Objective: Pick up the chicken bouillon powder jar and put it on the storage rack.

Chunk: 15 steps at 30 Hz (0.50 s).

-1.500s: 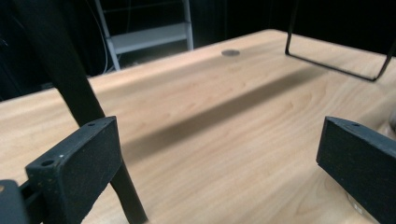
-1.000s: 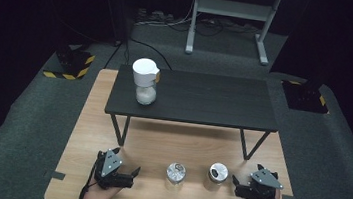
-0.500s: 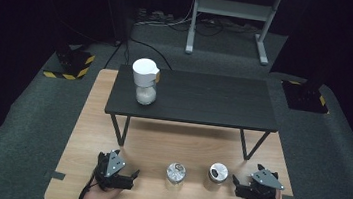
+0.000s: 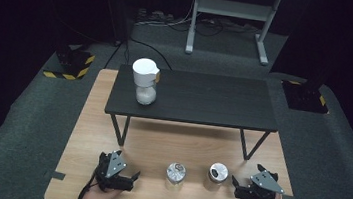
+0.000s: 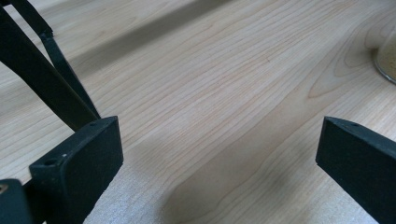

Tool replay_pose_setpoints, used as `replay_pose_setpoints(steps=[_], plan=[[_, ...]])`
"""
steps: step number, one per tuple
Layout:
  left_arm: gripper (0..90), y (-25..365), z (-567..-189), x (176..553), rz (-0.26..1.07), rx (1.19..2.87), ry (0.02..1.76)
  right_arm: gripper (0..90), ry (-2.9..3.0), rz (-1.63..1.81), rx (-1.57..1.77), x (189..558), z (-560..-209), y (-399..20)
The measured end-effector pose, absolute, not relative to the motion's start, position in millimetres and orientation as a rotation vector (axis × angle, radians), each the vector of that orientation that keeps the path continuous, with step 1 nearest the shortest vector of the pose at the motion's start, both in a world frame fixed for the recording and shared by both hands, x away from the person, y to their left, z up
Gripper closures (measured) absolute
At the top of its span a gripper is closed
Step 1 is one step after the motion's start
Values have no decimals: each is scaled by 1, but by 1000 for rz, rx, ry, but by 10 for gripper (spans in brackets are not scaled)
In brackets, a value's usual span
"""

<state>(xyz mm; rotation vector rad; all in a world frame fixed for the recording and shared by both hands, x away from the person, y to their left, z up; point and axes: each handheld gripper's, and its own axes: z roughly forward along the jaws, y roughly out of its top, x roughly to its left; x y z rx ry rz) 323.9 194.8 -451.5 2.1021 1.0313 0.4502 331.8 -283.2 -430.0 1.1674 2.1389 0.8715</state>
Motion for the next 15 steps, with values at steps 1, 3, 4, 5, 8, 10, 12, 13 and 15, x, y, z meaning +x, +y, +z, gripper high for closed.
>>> replay_pose_setpoints(steps=[1,3,4,5,8,10,12,13,15], plan=[[10,195,-451,324,452,2107,1030,0,2134,869,1169,331,-429,-283],[10,194,-452,324,452,2107,1029,0,2127,872,1170,331,-427,-283],[10,194,-452,324,450,2107,1029,0,2119,885,1161,330,-425,-283],[10,194,-452,324,448,2109,1027,0,2118,890,1161,329,-424,-282],[10,194,-452,324,447,2106,1023,0,2109,905,1159,327,-417,-279],[10,194,-452,324,445,2106,1025,0,2102,910,1151,326,-414,-277],[10,194,-452,324,445,2106,1025,0,2098,923,1147,325,-410,-275],[10,194,-452,324,443,2108,1024,0,2093,934,1141,324,-407,-273],[10,194,-452,324,442,2108,1024,0,2090,938,1137,324,-405,-272]])
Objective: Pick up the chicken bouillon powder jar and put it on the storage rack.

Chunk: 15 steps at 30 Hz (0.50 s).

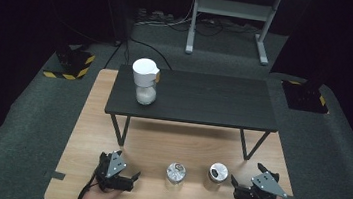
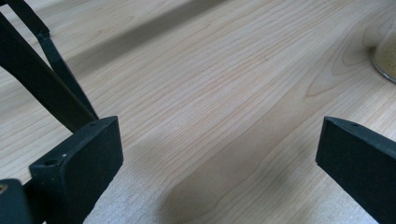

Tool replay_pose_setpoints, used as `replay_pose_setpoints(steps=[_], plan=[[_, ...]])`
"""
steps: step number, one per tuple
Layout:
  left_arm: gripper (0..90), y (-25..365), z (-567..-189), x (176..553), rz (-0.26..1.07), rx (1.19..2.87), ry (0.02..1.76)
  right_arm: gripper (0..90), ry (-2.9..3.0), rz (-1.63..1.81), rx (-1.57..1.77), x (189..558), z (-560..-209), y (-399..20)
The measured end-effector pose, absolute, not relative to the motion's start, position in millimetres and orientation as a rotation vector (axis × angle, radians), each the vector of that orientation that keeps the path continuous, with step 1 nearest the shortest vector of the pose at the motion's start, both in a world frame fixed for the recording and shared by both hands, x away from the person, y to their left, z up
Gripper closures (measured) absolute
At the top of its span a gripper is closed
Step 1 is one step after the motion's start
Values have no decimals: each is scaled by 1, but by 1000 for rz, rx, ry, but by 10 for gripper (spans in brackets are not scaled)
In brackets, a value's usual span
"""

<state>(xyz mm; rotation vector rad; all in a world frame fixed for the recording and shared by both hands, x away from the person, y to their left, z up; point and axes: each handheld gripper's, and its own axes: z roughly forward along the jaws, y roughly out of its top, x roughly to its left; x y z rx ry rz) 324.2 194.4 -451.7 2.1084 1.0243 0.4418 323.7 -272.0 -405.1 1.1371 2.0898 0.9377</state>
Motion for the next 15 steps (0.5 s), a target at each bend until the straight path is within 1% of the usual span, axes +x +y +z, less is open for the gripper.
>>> replay_pose_setpoints(steps=[15], plan=[[10,195,-452,324,433,2110,1016,0,2036,1041,1121,317,-373,-263]])
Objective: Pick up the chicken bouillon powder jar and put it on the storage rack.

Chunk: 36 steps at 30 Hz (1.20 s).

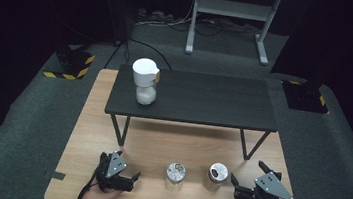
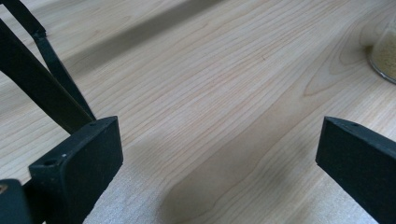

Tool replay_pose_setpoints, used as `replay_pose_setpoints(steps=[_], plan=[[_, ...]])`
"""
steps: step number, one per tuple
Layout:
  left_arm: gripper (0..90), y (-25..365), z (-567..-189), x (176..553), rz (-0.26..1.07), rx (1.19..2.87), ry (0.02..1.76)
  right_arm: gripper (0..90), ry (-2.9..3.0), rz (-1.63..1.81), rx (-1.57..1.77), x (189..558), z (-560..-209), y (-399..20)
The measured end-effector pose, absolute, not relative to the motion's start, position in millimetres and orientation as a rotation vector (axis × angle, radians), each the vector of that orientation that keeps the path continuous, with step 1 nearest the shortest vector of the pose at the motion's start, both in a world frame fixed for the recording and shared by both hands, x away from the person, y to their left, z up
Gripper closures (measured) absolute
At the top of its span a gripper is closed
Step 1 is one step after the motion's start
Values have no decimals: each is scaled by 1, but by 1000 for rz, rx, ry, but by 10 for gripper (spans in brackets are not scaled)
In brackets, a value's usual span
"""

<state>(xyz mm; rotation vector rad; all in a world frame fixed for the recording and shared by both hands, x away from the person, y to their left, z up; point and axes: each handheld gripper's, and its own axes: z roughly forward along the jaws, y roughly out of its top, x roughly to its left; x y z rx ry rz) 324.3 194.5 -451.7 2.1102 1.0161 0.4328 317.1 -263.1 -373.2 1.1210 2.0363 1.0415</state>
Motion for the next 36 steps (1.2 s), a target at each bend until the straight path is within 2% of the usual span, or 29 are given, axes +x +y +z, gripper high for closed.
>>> replay_pose_setpoints(steps=[12,36], plan=[[10,195,-452,324,429,2111,1010,0,2034,1155,1101,310,-357,-246],[10,196,-451,324,419,2105,997,0,2042,1306,1075,300,-352,-192]])
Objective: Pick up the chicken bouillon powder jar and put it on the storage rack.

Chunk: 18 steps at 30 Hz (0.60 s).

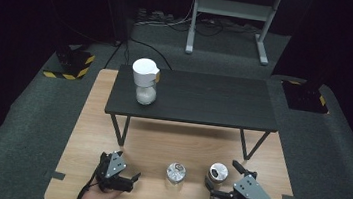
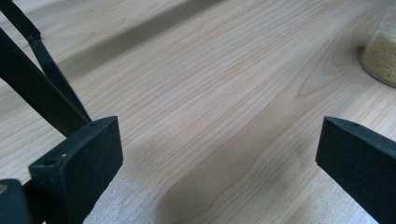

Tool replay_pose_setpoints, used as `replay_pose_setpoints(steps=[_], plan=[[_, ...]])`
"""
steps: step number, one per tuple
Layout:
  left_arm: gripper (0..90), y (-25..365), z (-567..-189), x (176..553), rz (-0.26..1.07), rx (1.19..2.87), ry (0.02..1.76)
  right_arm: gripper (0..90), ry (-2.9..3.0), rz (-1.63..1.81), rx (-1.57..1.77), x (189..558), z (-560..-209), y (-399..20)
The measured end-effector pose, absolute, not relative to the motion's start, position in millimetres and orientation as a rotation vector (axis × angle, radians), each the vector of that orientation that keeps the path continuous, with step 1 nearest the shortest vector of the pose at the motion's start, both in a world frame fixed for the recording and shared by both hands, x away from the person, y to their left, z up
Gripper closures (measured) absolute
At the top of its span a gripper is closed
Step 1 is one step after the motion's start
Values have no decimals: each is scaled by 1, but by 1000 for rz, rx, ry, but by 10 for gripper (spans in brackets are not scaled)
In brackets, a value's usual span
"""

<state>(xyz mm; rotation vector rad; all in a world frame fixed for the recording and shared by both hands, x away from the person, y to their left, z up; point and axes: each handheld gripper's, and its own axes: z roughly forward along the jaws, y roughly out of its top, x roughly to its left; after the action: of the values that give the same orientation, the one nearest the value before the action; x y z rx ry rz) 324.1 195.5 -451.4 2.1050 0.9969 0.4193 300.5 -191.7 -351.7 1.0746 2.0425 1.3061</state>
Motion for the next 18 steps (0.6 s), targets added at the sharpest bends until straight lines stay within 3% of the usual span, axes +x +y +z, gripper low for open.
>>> replay_pose_setpoints(steps=[18], plan=[[10,196,-451,324,415,2101,989,0,2114,1397,978,295,-355,-135]])
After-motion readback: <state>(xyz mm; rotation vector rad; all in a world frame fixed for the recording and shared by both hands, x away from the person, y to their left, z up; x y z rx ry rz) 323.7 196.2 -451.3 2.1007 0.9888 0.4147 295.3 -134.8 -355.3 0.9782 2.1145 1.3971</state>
